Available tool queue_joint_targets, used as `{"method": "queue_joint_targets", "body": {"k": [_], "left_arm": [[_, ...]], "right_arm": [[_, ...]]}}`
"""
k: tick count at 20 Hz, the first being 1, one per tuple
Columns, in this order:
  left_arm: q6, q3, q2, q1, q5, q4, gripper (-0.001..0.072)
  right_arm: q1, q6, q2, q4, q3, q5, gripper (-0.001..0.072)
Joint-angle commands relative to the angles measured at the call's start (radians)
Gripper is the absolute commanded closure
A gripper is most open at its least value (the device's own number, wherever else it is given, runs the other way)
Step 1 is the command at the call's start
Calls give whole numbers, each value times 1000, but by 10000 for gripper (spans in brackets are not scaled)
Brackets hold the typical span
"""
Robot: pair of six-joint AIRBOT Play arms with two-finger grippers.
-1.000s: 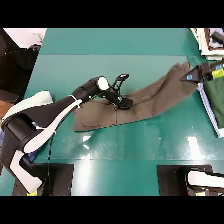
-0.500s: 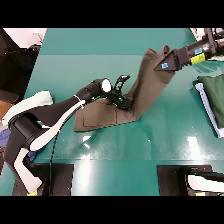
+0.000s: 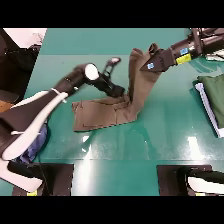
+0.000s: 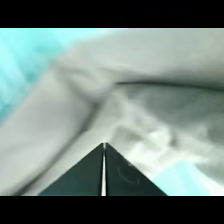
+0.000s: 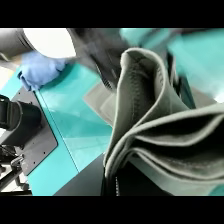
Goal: Fold the shirts.
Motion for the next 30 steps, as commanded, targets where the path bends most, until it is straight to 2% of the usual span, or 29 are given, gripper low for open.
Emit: {"method": "queue_joint_targets", "body": {"k": [1, 5, 8, 9, 10, 11, 13, 14, 15, 18, 19, 21, 24, 25, 26, 27, 30], "left_arm": [[2, 0, 157, 134, -96, 125, 680], [19, 0, 336, 320, -148, 203, 680], [19, 0, 429, 423, -166, 220, 680], [19, 1, 446, 444, -177, 220, 680], [19, -1, 460, 460, -192, 221, 680], [20, -1, 464, 468, -208, 222, 679], [47, -1, 465, 468, -241, 237, 679], [47, -1, 465, 468, -250, 237, 679], [48, -1, 465, 468, -254, 237, 680], [68, -1, 465, 468, -275, 234, 679], [70, -1, 465, 468, -277, 229, 680], [72, -1, 465, 468, -275, 229, 680], [72, -1, 464, 468, -272, 228, 679], [72, -4, 463, 468, -265, 220, 679], [72, -8, 462, 468, -257, 208, 679], [72, -8, 460, 468, -252, 199, 680], [72, -8, 460, 468, -223, 169, 679]], "right_arm": [[90, -23, -14, 3, 1, -87, 694], [277, -58, -126, 4, 1, -198, 692], [451, -111, -256, 4, 1, -374, 679], [499, -135, -296, 4, 1, -448, 550], [544, -141, -335, 6, 1, -526, 272], [578, -141, -363, 8, 1, -582, 116], [607, -141, -384, -13, 1, -603, 118], [599, -140, -377, -47, 1, -565, 166], [575, -134, -365, -106, 1, -483, 243], [456, -48, -318, -282, -16, -214, 262], [404, -42, -290, -304, -57, -182, 262], [278, -39, -212, -318, -196, -183, 261], [89, -29, -103, -309, -418, -279, 258], [32, -17, -82, -299, -481, -320, 208], [-20, -18, -78, -271, -524, -341, 58], [-58, -18, -83, -227, -561, -351, 3], [-123, -35, -154, -69, -626, -352, 15]]}}
